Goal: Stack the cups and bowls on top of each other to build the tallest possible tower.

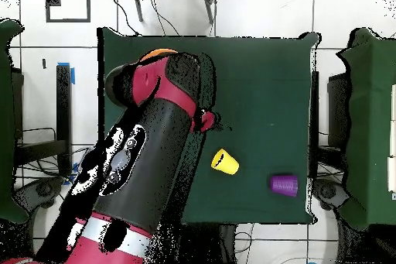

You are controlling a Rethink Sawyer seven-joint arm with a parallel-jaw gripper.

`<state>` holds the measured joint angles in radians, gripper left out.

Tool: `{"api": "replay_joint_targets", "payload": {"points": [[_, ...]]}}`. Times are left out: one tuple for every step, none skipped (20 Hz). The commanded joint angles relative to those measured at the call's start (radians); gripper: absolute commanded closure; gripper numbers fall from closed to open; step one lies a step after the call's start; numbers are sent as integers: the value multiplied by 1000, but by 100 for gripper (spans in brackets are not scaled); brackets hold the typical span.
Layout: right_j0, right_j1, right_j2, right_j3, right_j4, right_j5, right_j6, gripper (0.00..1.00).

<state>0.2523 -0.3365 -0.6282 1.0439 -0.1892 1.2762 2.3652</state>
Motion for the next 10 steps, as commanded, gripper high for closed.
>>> {"api": "replay_joint_targets", "payload": {"points": [[2,2,21,-6,-20,67,97,0],[2,6,20,-11,-20,71,95,0],[-1,10,18,-16,-20,74,92,0],[-1,18,16,-18,-18,85,93,0],[-2,27,16,-13,-18,72,102,0],[-2,37,15,-8,-18,59,111,0],[-4,57,14,-7,-16,52,128,0],[-3,71,13,-11,-16,49,135,0],[-3,90,13,-15,-14,49,145,0],[-3,110,13,-20,-12,49,156,0]]}}
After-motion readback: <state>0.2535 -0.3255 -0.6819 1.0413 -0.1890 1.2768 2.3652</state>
